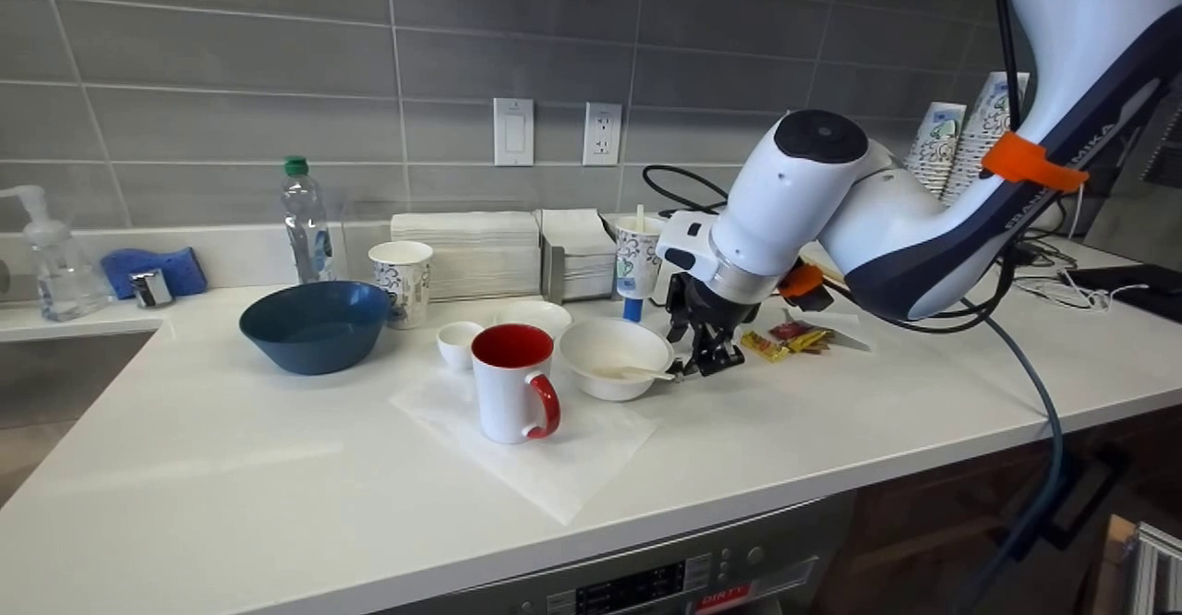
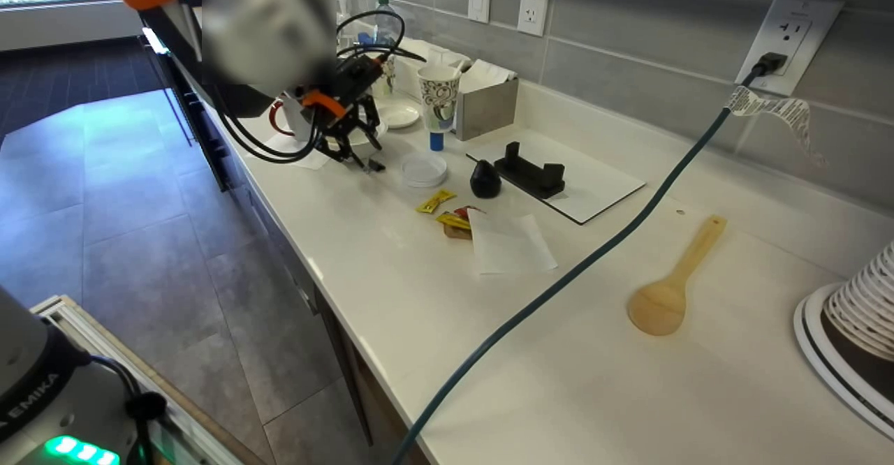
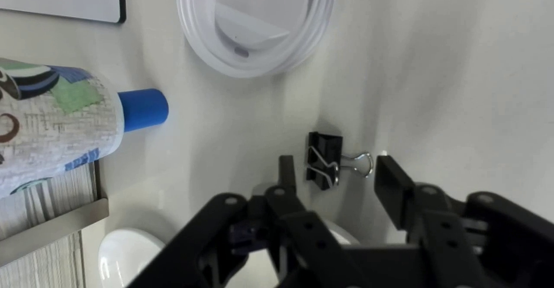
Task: Put the small, black object next to the bowl
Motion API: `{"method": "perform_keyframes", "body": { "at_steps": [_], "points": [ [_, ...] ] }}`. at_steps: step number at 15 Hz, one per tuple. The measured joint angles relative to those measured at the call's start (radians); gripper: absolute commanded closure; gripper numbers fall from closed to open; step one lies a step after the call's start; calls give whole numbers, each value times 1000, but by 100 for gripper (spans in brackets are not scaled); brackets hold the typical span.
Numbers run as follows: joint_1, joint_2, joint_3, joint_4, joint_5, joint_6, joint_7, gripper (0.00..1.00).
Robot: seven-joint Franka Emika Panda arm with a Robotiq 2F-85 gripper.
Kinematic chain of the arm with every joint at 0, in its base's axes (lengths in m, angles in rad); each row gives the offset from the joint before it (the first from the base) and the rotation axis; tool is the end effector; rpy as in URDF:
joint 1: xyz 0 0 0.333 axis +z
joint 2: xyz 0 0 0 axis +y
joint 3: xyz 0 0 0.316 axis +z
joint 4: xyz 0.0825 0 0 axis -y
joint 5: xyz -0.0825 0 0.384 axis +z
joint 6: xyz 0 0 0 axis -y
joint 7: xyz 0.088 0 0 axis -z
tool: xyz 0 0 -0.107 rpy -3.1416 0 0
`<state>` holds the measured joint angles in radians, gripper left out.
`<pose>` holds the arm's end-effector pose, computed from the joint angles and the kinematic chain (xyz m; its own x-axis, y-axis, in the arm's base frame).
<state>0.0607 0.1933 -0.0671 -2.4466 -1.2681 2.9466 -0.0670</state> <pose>0.4748 0.0589 0.2321 0.2977 0.9519 -0.0721 0.8570 -0.2333 0.4594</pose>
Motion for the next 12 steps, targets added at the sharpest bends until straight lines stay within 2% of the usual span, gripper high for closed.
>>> {"method": "perform_keyframes", "body": {
  "at_steps": [1, 3, 9, 12],
  "points": [
    [0, -1, 0, -4, 0, 0, 0, 9],
    [-3, -10, 0, -23, 0, 1, -6, 0],
    [-56, -151, -2, -176, 57, 33, -38, 0],
    [-99, -261, -31, -288, 173, 187, -99, 0]
  ]
}}
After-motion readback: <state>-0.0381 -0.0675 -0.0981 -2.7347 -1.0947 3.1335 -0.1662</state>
